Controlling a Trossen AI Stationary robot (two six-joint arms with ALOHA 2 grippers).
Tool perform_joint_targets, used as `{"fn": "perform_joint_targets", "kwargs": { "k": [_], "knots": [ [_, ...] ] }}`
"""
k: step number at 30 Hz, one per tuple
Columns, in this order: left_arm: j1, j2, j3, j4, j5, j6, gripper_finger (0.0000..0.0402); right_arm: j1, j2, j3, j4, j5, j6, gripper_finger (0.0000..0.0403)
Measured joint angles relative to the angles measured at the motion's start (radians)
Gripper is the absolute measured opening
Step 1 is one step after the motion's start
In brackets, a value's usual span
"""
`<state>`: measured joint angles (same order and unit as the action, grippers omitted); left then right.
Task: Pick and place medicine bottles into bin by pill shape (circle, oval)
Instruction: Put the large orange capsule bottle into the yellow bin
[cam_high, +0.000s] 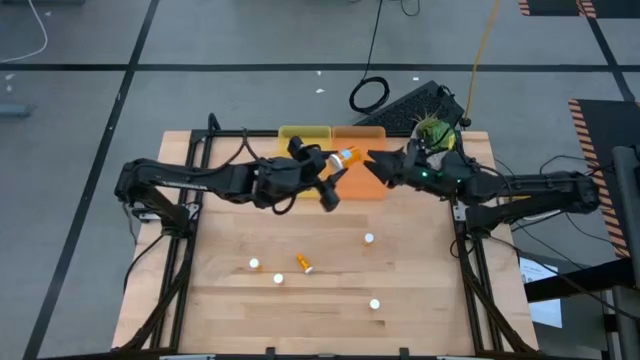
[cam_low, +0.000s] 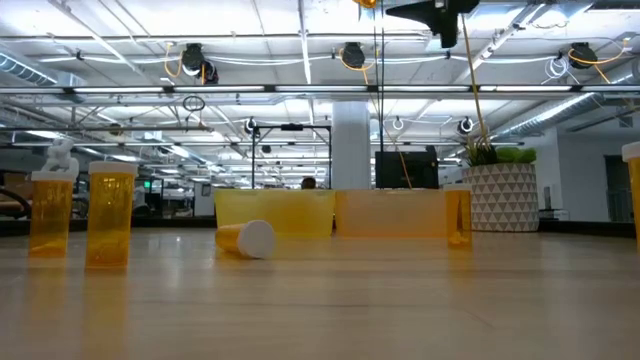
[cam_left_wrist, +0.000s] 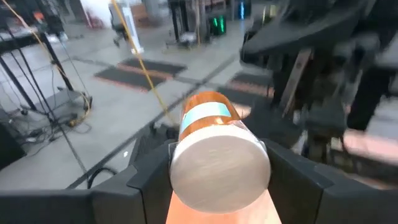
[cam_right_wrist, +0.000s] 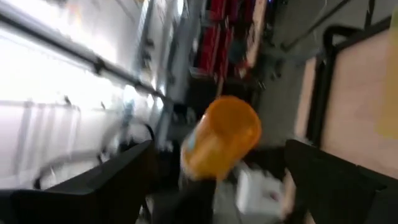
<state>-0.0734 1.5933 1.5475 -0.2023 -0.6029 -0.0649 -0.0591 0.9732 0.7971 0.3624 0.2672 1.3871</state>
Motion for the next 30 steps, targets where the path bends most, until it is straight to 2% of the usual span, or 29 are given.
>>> {"fn": "perform_joint_targets", "kwargs": {
  "k": [5,11,14,19,26,30],
  "knots": [
    [0.016,-0.063,0.001,-0.196,0.078,-0.047,0.0223,0.000,-0.088,0.000,-0.174,-0.172,-0.086,0.0354],
    [0.081,-0.105,0.001,-0.439,0.253,-0.109,0.0223,0.000,-0.153,-0.001,-0.346,-0.319,-0.147,0.0350],
    [0.131,-0.111,-0.001,-0.536,0.321,-0.115,0.0223,0.002,-0.158,-0.001,-0.377,-0.325,-0.156,0.0350],
    [0.242,-0.114,0.000,-0.607,0.438,-0.128,0.0223,0.002,-0.154,-0.001,-0.400,-0.325,-0.178,0.0350],
    [0.401,-0.061,0.001,-0.739,0.592,-0.131,0.0223,0.002,-0.147,-0.001,-0.393,-0.363,-0.209,0.0350],
    [0.451,-0.004,0.001,-0.798,0.676,-0.139,0.0223,0.003,-0.140,-0.001,-0.412,-0.400,-0.226,0.0350]
  ]
}}
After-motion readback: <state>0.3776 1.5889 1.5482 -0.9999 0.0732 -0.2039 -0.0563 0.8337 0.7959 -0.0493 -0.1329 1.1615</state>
